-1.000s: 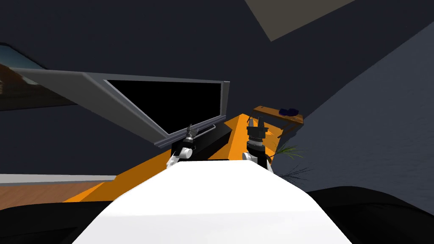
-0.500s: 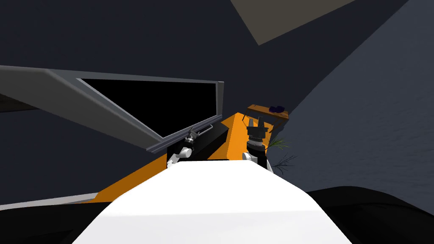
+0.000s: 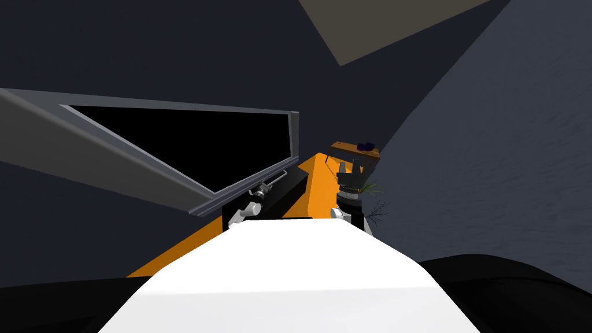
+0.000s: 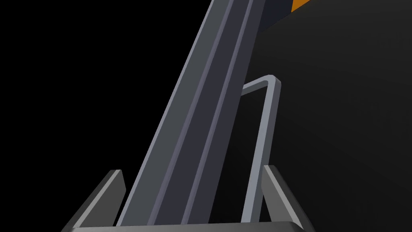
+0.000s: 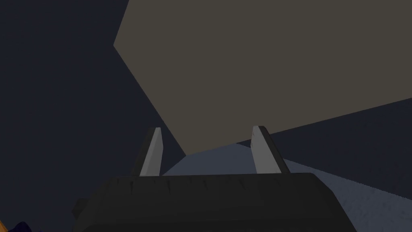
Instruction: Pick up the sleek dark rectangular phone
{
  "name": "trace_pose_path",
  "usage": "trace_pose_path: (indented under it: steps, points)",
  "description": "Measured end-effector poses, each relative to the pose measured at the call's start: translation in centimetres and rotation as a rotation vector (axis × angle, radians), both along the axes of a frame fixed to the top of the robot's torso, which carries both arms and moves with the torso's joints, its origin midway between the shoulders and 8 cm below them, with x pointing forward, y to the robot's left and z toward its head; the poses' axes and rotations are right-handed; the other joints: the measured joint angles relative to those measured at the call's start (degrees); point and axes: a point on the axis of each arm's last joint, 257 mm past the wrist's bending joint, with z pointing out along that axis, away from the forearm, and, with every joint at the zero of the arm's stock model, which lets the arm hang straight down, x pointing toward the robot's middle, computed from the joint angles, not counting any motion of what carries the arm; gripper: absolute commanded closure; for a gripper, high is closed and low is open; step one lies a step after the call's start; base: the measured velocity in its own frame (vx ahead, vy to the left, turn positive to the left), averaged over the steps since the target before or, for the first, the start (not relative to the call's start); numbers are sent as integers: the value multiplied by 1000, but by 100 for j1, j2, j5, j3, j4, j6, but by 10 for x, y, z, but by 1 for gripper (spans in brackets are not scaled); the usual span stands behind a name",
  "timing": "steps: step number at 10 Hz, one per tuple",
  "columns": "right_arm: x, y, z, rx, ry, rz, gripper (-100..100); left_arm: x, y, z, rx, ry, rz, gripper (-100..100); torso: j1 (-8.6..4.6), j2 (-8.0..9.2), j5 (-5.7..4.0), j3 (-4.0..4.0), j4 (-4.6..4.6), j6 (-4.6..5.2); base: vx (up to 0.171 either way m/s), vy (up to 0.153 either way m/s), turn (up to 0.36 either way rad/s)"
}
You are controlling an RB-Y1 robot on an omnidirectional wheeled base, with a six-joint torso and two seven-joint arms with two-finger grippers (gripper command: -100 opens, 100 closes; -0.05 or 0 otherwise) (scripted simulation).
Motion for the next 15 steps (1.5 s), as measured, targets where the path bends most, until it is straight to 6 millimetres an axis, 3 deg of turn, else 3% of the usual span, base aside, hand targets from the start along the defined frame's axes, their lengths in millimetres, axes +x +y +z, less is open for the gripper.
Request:
trace_pose_path:
  steps: [8, 11, 15]
  points:
    - [0, 0, 0, 0, 0, 0, 0, -29, 50, -107, -92, 338, 65, -100, 5, -4, 0, -2, 0, -1, -14, 24, -147]
    - [0, 0, 0, 0, 0, 0, 0, -60, 77, -152, -128, 467, 115, -100, 5, -5, 1, -3, -1, 0, -5, 25, -101]
    - [0, 0, 0, 0, 0, 0, 0, -95, 101, -189, -178, 619, 167, -100, 5, -7, 0, -4, -1, -1, -2, 26, -113]
